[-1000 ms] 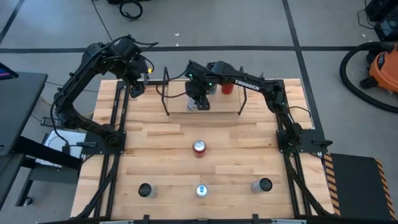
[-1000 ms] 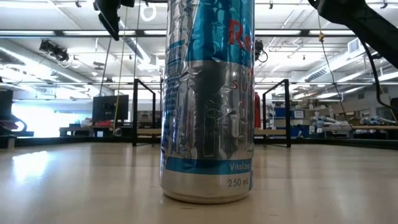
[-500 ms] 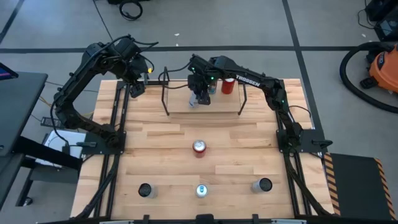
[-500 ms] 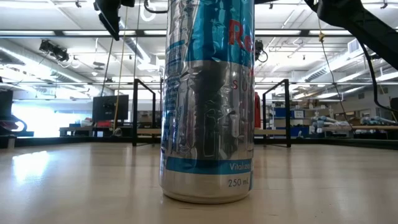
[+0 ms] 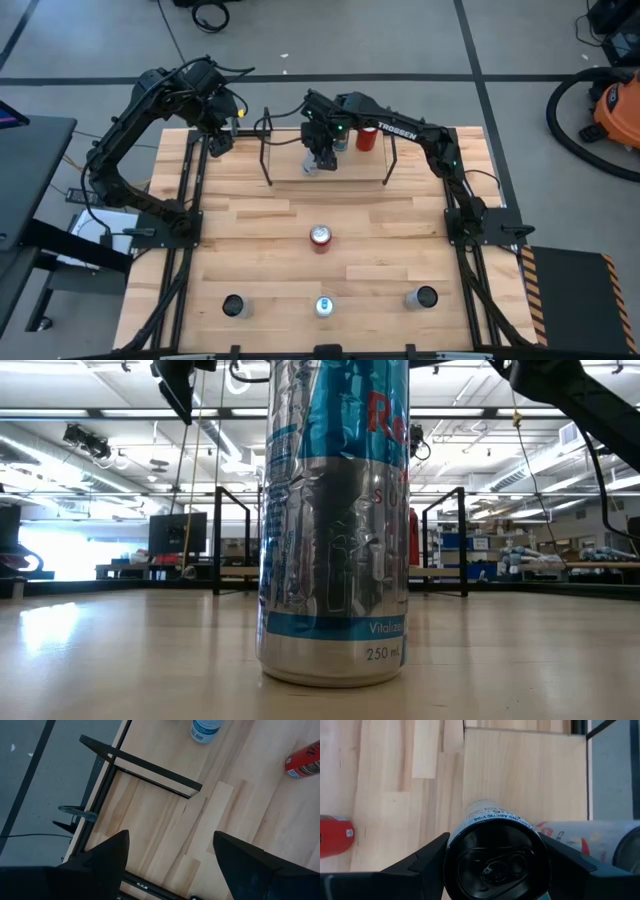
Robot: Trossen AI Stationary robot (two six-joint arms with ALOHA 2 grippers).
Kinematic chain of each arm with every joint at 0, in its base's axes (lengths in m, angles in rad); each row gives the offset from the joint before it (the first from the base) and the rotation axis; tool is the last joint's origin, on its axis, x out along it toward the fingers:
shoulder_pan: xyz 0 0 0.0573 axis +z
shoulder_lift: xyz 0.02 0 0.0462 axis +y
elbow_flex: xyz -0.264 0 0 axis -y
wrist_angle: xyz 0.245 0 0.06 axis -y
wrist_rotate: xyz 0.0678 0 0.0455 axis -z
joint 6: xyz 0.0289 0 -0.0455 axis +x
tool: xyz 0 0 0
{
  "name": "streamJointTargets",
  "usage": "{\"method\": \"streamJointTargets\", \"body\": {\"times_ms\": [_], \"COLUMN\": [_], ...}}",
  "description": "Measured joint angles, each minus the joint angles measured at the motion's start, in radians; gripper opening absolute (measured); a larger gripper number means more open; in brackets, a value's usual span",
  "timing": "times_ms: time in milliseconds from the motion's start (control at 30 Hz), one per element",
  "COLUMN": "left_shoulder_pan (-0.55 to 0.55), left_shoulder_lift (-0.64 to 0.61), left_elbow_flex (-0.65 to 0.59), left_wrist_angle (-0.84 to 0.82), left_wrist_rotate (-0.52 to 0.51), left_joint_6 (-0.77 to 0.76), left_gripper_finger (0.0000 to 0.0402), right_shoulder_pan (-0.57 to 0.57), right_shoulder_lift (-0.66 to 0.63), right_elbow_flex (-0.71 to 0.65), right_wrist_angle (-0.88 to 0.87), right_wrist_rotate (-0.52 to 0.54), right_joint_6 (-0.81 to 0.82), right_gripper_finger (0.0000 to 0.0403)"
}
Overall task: Place canned beverage on shelf
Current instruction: Put the top white and blue soda can on the shelf
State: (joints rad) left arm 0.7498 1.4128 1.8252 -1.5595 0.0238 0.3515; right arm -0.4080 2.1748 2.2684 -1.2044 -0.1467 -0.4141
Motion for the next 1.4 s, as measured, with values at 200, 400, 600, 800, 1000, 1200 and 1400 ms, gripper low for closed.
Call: {"method": "streamJointTargets", "body": {"times_ms": [200,400,600,800,1000,1200,1400], "left_shoulder_pan": [0.0,0.0,0.0,0.0,0.0,0.0,0.0], "left_shoulder_lift": [0.0,0.0,0.0,0.0,0.0,0.0,0.0], "left_elbow_flex": [0.0,0.0,0.0,0.0,0.0,0.0,0.0], "left_wrist_angle": [0.0,0.001,0.003,0.002,0.003,0.002,0.002], "left_wrist_rotate": [0.0,0.0,0.0,0.0,0.0,0.0,0.0], "left_joint_6": [0.0,0.0,-0.001,-0.006,-0.007,-0.007,-0.008], "left_gripper_finger": [0.0291,0.0291,0.0291,0.0291,0.0291,0.0291,0.0291], "right_shoulder_pan": [-0.006,-0.013,-0.013,-0.013,-0.014,-0.014,-0.015], "right_shoulder_lift": [-0.001,-0.001,-0.001,-0.001,-0.001,-0.001,-0.001], "right_elbow_flex": [-0.015,-0.016,-0.017,-0.017,-0.017,-0.017,-0.027], "right_wrist_angle": [0.015,0.024,0.047,0.052,0.051,0.051,0.058], "right_wrist_rotate": [0.0,-0.005,-0.005,-0.005,-0.023,-0.039,-0.038], "right_joint_6": [-0.005,-0.004,-0.004,-0.004,0.009,0.015,0.015], "right_gripper_finger": [0.0277,0.0298,0.03,0.03,0.03,0.03,0.03]}}
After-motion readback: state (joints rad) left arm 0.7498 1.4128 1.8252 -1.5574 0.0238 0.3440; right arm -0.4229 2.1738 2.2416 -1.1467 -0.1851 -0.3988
